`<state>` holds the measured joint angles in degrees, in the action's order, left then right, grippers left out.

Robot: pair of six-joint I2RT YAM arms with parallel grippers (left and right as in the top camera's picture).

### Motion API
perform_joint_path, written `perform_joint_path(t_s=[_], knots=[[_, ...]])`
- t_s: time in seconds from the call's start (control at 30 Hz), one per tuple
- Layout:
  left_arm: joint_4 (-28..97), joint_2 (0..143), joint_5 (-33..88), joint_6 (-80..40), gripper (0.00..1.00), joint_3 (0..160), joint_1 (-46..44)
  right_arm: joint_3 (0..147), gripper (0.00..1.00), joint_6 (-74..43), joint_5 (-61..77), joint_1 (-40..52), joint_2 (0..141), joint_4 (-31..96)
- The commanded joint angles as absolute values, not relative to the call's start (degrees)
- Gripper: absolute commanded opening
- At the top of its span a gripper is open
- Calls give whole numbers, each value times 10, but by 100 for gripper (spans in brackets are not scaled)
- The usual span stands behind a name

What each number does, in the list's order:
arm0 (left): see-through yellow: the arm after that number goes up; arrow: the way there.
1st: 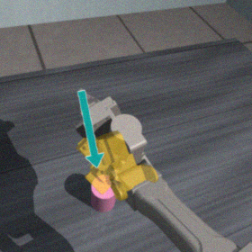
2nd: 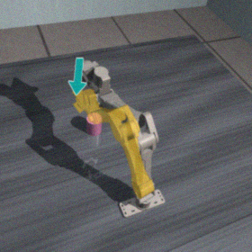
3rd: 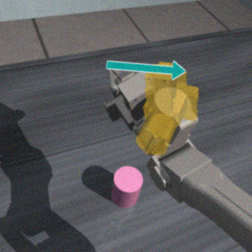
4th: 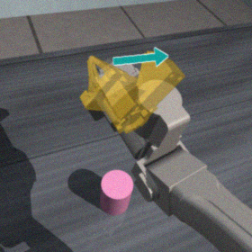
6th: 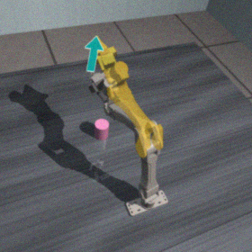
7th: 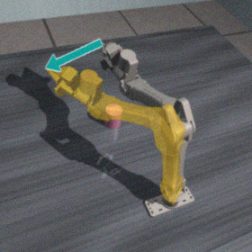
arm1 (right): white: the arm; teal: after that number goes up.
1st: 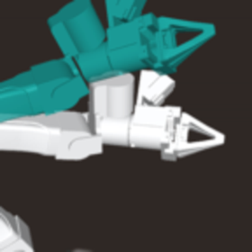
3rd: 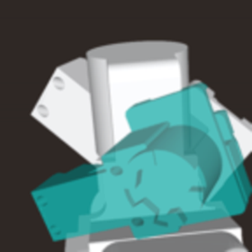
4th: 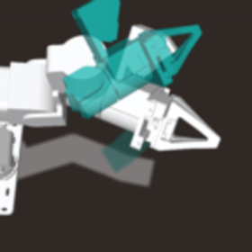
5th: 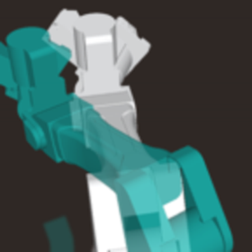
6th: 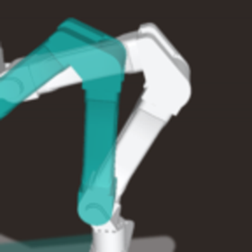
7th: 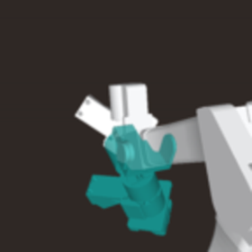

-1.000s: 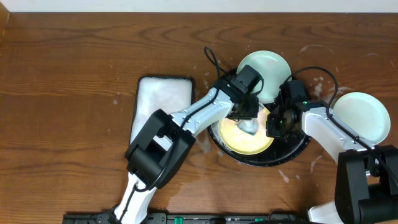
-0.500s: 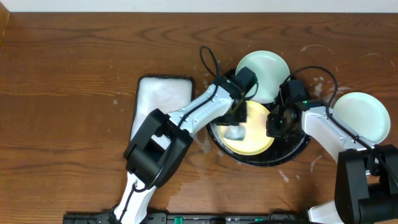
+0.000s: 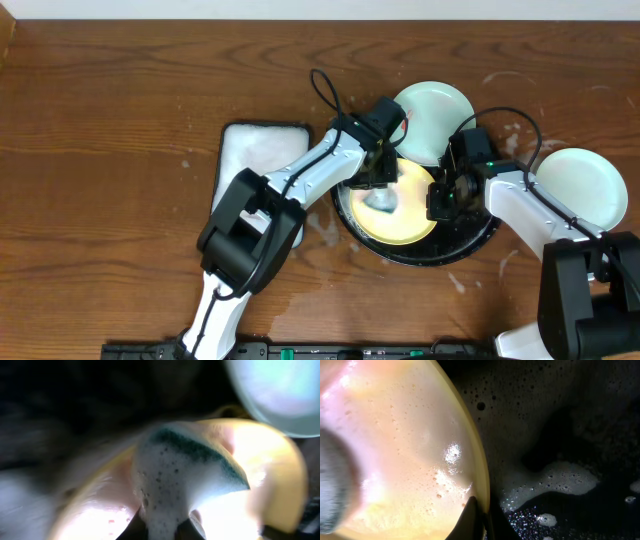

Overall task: Clean dirty plates on tray and stack at the side
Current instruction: 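Scrub the yellow plate with the sponge while the right gripper holds it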

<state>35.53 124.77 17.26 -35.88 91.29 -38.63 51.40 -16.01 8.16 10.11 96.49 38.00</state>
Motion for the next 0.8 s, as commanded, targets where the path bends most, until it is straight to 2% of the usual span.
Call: perform_joint_path(t_s=[0.0, 0.1, 0.27, 0.57, 0.77], knots=[[311, 1316, 239, -389, 8, 902, -391, 500, 1, -140, 32, 106, 990, 385], [290, 1332, 278, -390, 8, 902, -401, 500, 1, -132, 32, 106, 990, 385], [279, 1335, 265, -334, 8, 905, -405, 500, 1, -132, 33, 106, 990, 386], [468, 1333, -20, -285, 8, 979, -341, 500, 1, -132, 32, 105, 990, 386], [562, 1333, -36, -319, 8, 1025, -342, 500, 1, -132, 32, 105, 990, 386]])
